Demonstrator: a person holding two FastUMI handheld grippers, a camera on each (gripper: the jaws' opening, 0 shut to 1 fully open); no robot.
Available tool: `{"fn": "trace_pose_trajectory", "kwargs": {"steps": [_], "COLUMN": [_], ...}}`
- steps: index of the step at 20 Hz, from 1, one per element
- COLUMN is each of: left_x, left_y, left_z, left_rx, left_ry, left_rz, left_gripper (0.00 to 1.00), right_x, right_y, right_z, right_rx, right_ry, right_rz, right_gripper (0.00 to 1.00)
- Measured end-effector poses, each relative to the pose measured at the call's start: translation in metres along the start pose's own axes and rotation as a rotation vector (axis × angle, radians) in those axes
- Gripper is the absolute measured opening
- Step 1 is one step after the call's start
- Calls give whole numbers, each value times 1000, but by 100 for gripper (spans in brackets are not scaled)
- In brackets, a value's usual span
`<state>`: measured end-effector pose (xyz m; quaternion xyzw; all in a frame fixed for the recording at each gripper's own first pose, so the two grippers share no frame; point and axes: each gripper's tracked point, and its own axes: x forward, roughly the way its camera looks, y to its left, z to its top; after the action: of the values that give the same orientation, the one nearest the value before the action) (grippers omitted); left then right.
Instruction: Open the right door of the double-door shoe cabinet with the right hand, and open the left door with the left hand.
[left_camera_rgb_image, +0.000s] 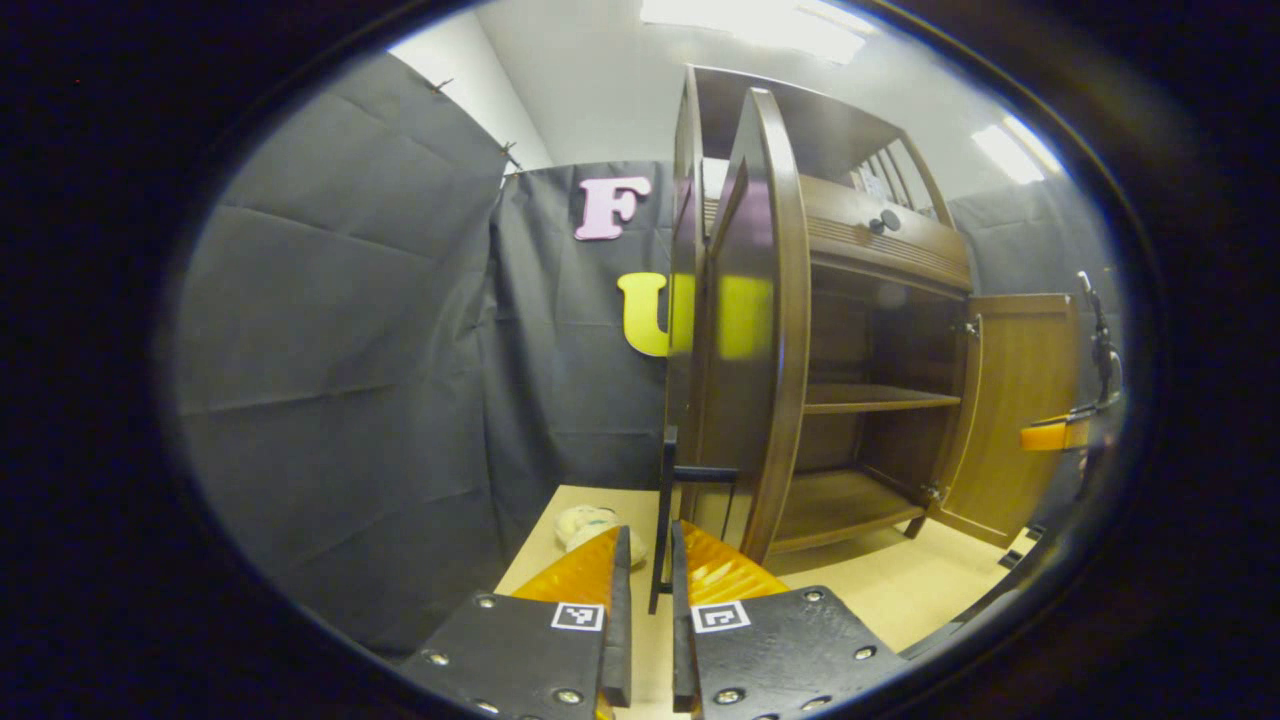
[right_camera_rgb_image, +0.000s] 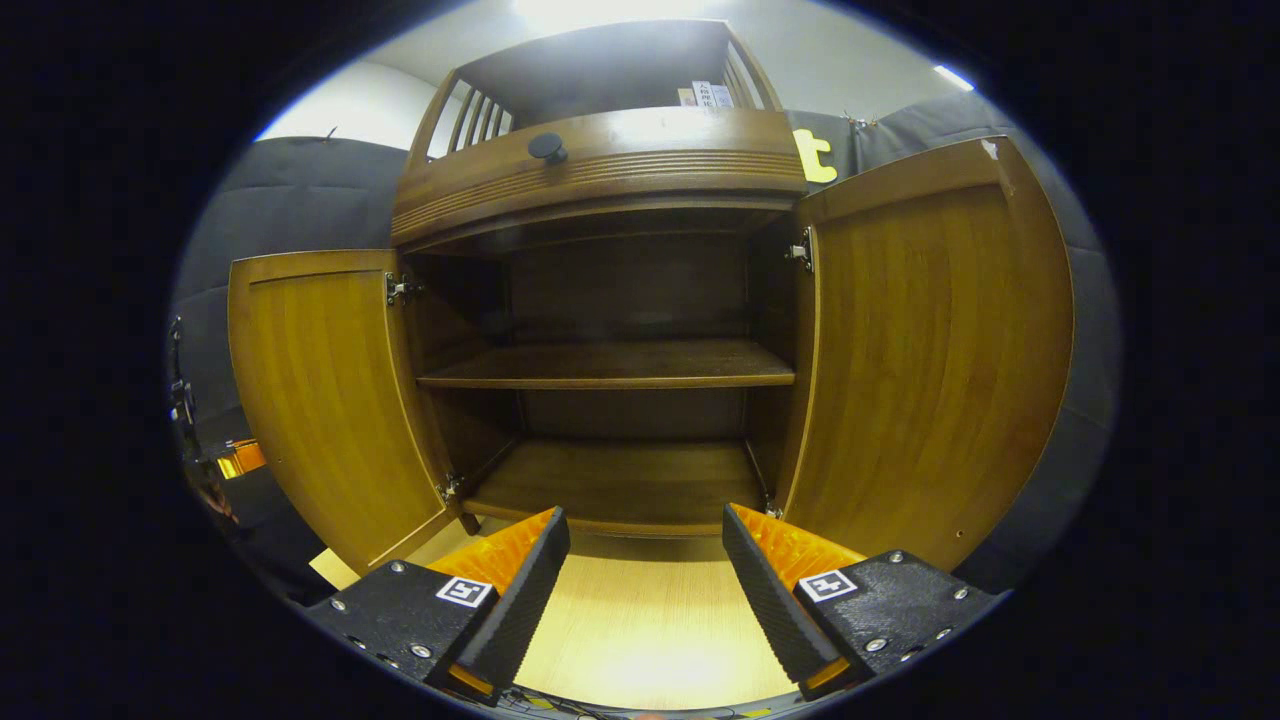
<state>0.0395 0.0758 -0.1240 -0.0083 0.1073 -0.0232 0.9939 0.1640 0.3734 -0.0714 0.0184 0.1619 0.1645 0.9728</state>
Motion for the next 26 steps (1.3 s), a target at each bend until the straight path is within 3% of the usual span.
{"fn": "trace_pose_trajectory", "kwargs": {"steps": [5,7,10,13,15,20,23,26], "left_x": [-60,-86,-115,-129,-130,-147,-156,-174], "left_y": [-16,-33,-71,-128,-159,-195,-210,-213], "left_z": [23,46,81,105,115,110,94,91], "left_rx": [-7,-28,-23,-24,-16,16,-44,-79], "left_ry": [-4,-31,-72,-105,-125,-133,-108,-109], "left_rz": [111,158,215,206,211,362,360,356], "left_gripper": [24,28,34,38,50,81,100,100], "right_x": [-14,-26,-47,-66,-79,-111,-126,-135], "right_y": [-17,-26,-46,-60,-72,-103,-124,-136], "right_z": [12,25,43,53,57,40,26,14], "right_rx": [-39,-77,-93,-48,-17,19,32,42], "right_ry": [-36,-69,-114,-135,-163,-171,-161,-133], "right_rz": [36,50,62,77,79,74,47,31], "right_gripper": [95,92,92,95,92,95,95,91]}}
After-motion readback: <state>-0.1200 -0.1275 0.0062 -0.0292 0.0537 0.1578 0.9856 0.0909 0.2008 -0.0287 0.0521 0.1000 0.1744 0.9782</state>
